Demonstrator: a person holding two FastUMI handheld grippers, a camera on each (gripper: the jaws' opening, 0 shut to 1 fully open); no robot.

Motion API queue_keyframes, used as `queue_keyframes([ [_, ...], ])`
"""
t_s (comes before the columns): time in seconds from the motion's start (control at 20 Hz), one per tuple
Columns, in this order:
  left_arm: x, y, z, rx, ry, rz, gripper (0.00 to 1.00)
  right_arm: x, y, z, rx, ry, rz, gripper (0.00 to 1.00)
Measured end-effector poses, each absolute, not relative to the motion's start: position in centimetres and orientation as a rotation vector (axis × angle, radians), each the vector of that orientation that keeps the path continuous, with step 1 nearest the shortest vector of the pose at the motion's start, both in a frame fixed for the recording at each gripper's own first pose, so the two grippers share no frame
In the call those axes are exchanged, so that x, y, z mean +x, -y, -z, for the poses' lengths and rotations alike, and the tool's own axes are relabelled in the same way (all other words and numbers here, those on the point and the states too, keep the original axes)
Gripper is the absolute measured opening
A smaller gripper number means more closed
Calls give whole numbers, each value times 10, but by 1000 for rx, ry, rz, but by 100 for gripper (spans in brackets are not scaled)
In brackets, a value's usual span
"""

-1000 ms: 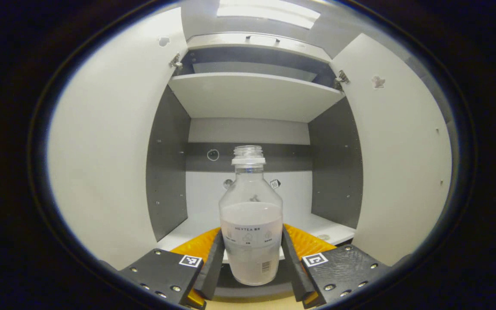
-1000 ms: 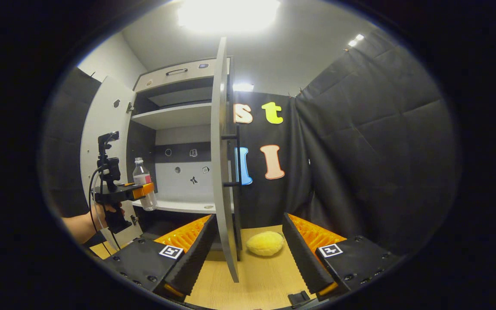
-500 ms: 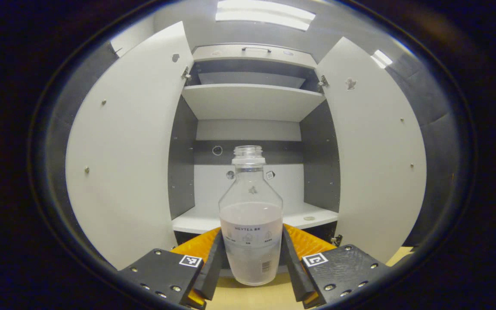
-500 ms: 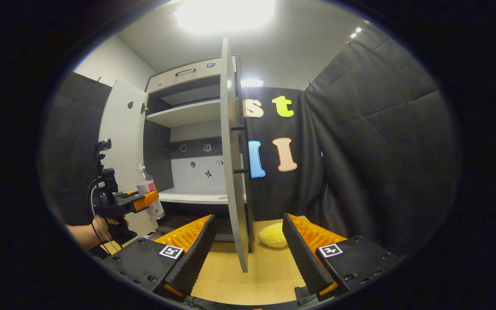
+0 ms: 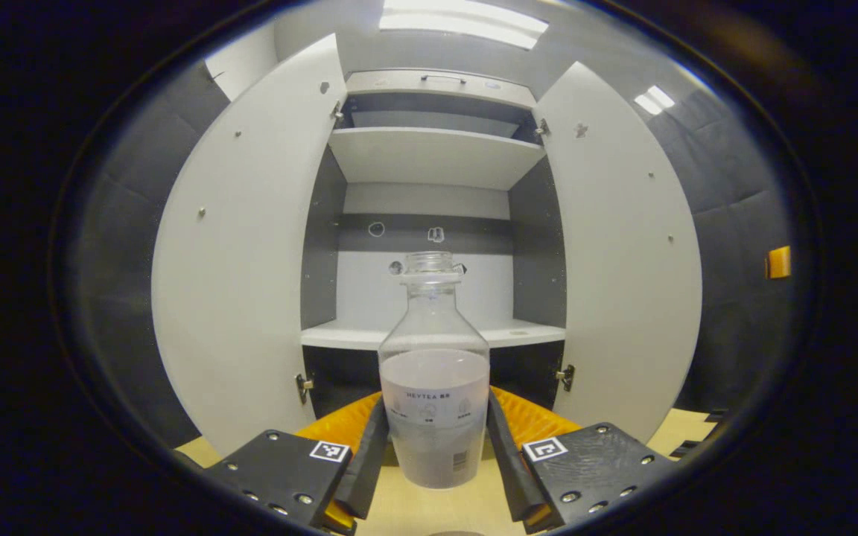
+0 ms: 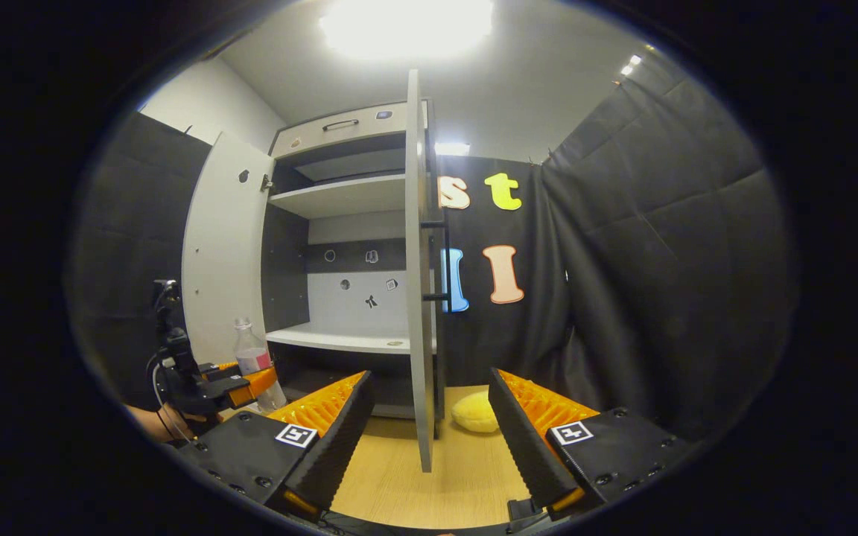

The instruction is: Grasp the bottle in the cabinet with the left hand and place it on the coaster, then close the right door with the right hand and the left door with the left hand.

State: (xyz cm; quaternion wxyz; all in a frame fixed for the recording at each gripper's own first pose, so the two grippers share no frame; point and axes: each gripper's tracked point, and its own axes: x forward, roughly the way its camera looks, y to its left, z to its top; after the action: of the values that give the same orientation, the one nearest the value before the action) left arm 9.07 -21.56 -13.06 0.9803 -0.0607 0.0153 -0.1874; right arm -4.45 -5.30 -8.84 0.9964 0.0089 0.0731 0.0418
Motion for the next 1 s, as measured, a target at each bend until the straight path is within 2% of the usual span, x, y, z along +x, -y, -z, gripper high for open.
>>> queue_keyframes([
  [0.05, 85, 215, 139, -120, -39, 380, 69, -44, 51, 92, 21, -154, -86, 93],
  [0.1, 80, 215, 147, -116, -52, 383, 69, -43, 48, 94, 29, -159, -89, 98],
  [0.6, 43, 220, 246, -137, -175, 358, 70, -41, 36, 112, 2, -206, -103, 98],
  [1.0, 36, 229, 301, -132, -261, 352, 69, -43, 37, 119, -30, -233, -97, 98],
])
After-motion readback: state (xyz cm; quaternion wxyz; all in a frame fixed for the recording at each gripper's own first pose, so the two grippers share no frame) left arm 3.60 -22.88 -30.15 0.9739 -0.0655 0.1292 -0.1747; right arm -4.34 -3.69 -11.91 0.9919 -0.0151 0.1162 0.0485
